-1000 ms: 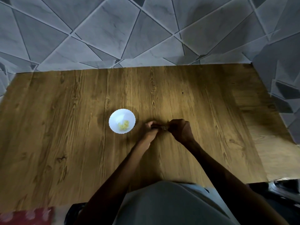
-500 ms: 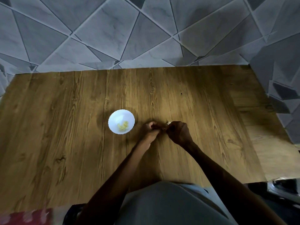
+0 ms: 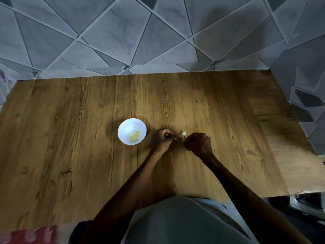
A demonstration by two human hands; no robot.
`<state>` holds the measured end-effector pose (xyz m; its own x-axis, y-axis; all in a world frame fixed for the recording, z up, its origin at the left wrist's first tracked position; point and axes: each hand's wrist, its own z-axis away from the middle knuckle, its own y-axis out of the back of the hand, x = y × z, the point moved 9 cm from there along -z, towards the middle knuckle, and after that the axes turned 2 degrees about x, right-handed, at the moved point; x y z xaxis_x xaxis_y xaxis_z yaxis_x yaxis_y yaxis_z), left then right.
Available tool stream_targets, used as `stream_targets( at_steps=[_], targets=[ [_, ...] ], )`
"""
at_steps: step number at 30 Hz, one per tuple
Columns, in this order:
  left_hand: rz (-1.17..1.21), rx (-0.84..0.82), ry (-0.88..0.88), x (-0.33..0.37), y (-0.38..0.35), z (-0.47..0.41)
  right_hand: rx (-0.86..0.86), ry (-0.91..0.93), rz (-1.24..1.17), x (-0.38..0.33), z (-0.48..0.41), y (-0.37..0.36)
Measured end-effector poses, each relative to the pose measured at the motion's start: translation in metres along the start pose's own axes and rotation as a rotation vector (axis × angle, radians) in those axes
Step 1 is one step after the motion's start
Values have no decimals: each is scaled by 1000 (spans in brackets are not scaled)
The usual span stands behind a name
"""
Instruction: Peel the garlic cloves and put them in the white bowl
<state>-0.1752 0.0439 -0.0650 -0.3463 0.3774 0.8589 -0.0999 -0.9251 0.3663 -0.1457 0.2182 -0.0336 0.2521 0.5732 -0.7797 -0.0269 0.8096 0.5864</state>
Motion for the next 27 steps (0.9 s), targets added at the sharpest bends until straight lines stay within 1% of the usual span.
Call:
stream_targets(
  at_steps=[5,7,9,12,15,19,23,27],
  targets=[
    [-139,28,-52,10,3,-7,-146,42,218,6,11,-15],
    [-159,31,-58,11,3,-6,-159,58,304,6,13,-18],
    [-162,44,-64,9,3,-5,-148,68,342,6,13,-19],
    [-157,79,-79,5,7,-1,-115,55,284,4,13,-18],
    [-112,99,-69,-2,8,2,-76,-37,171,7,13,-12],
    [-106,90,-62,-6,9,7,-81,-155,52,22,10,-9],
    [-79,68,-45,-11,5,10,-44,-184,36,24,8,-8],
    [-17,11,0,-17,-6,10,-77,-220,46,21,8,-11]
  ],
)
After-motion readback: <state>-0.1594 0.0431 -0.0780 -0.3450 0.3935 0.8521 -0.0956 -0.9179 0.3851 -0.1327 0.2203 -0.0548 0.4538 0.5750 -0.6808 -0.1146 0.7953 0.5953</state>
